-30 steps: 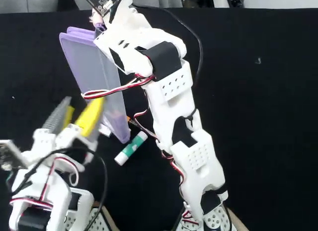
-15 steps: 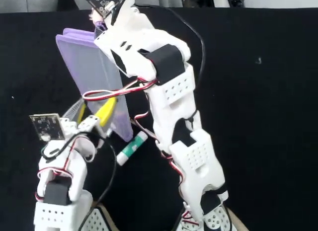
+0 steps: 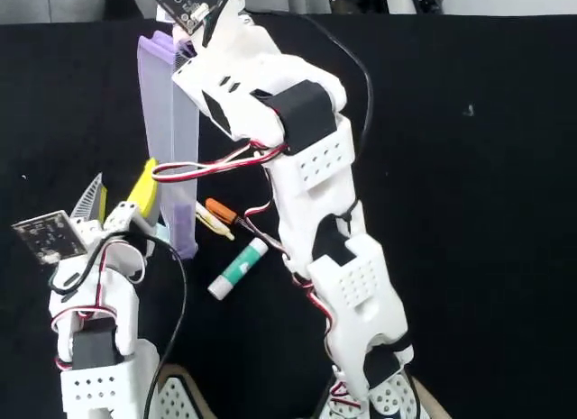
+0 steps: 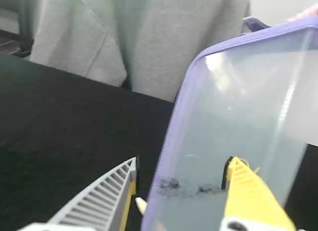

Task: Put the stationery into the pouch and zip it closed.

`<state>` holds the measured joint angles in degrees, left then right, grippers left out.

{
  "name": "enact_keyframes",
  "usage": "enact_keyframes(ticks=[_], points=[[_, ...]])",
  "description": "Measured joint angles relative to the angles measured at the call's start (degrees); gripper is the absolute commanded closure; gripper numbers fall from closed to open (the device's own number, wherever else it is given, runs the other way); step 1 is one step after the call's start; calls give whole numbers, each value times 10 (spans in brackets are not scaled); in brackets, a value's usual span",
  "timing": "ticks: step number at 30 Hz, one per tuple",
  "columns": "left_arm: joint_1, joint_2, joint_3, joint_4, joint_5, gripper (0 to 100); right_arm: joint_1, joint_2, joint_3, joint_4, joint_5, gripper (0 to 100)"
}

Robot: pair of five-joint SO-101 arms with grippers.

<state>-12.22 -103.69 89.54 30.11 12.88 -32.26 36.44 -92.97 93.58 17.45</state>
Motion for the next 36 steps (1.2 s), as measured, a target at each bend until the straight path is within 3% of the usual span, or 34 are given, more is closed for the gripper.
enact_keyframes(ticks=[8,12,21,28,36], points=[[112,0,-127,107,34,712,0,0,0,0,0,988],[188,-5,-138,120,8,712,0,0,0,0,0,988],[148,0,15,-18,-78,713,0,0,0,0,0,988],[144,1,63,-73,-126,713,-11,0,0,0,0,988],[142,1,67,-77,-129,739,-26,0,0,0,0,988]])
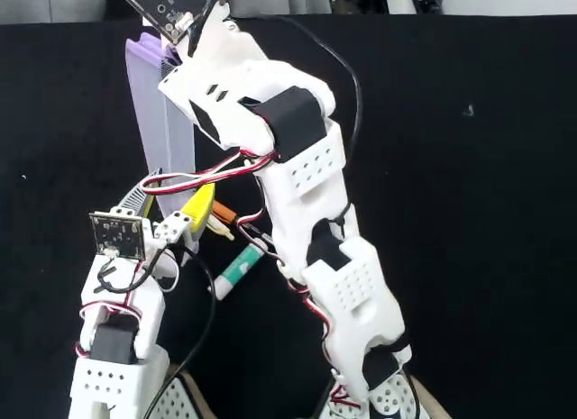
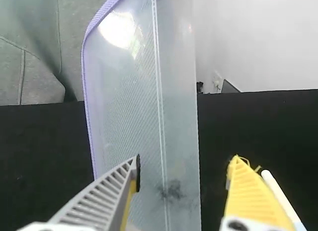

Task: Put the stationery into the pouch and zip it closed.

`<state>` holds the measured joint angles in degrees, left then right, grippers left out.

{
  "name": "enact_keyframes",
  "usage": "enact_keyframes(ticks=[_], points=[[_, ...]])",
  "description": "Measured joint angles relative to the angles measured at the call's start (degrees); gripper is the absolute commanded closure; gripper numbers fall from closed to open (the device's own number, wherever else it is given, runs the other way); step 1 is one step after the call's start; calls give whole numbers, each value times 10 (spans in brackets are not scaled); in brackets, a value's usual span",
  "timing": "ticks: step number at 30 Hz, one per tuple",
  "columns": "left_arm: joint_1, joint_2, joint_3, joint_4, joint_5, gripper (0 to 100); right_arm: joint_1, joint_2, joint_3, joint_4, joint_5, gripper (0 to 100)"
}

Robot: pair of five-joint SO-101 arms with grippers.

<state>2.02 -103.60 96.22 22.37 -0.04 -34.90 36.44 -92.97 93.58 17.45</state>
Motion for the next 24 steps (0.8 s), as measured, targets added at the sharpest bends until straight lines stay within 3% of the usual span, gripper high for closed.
enact_keyframes(ticks=[5,19,22,24], points=[[-23,0,0,0,1,888,-4,-2,-1,18,0,988],[-8,2,0,-20,0,897,-11,-4,-7,37,0,988],[-7,2,0,-20,0,970,-11,-4,-7,38,0,988],[-16,3,-7,-18,0,960,-11,-4,-7,40,0,988]])
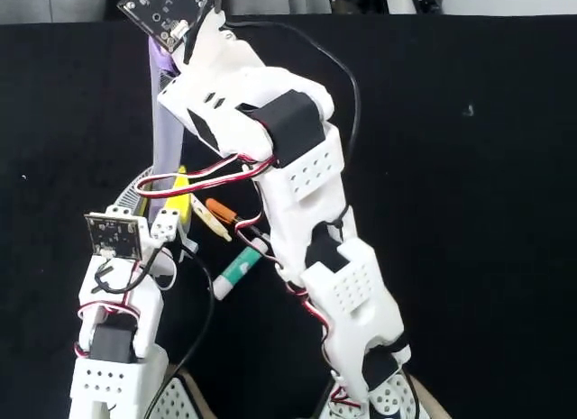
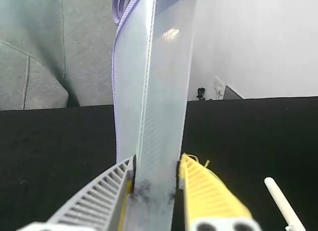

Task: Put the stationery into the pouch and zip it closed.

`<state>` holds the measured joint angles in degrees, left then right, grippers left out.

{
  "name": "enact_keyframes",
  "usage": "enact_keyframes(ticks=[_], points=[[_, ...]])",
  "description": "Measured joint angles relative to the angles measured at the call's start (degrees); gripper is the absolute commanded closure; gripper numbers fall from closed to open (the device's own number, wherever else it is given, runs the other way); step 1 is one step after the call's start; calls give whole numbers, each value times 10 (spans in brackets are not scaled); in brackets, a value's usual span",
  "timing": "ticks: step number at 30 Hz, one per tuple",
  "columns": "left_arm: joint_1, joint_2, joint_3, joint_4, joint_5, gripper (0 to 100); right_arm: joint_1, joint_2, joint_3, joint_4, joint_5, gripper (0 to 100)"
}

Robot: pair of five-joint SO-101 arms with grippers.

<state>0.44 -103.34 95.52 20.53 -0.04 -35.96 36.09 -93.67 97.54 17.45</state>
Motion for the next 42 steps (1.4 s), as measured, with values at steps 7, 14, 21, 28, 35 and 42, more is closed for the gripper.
enact_keyframes(ticks=[7,14,21,28,35,42], points=[[-8,0,-46,78,-1,967,-4,-32,0,4,0,988],[-9,41,-127,142,-1,945,-4,-55,0,4,0,988],[22,244,-284,225,1,809,-3,-55,0,9,1,988],[25,324,-412,283,19,804,-3,-56,0,17,1,988],[16,334,-425,243,32,804,-4,-56,0,18,1,988],[17,336,-376,164,-20,761,-4,-56,0,18,1,988]])
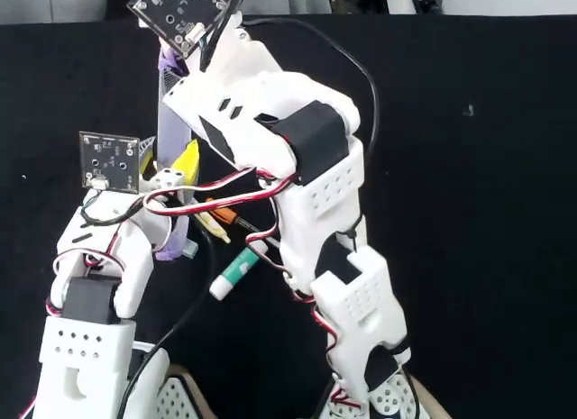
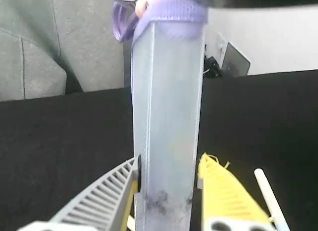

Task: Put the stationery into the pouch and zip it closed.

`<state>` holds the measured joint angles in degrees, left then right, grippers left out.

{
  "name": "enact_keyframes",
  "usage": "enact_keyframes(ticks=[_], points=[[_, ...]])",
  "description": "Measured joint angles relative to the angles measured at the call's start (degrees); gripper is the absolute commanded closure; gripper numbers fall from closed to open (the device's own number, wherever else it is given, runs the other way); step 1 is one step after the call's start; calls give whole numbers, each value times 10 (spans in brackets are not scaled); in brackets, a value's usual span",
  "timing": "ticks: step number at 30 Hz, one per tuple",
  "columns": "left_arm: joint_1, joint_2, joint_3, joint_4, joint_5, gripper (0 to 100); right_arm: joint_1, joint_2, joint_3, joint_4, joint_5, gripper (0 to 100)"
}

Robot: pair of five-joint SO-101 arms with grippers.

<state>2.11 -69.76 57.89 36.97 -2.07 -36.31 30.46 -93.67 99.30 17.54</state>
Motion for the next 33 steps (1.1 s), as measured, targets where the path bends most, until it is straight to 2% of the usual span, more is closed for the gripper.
enact_keyframes(ticks=[5,12,16,22,27,33], points=[[11,57,-11,-4,-1,759,-4,0,9,0,0,988],[11,173,-99,24,-4,781,-4,0,11,0,0,988],[21,170,-105,39,-4,820,-4,0,11,0,0,988],[24,95,-104,67,-5,756,-6,-6,11,0,-1,988],[28,89,-93,38,-25,756,-7,-7,14,1,0,988],[27,166,-66,-41,-39,779,-6,-7,14,1,0,988]])
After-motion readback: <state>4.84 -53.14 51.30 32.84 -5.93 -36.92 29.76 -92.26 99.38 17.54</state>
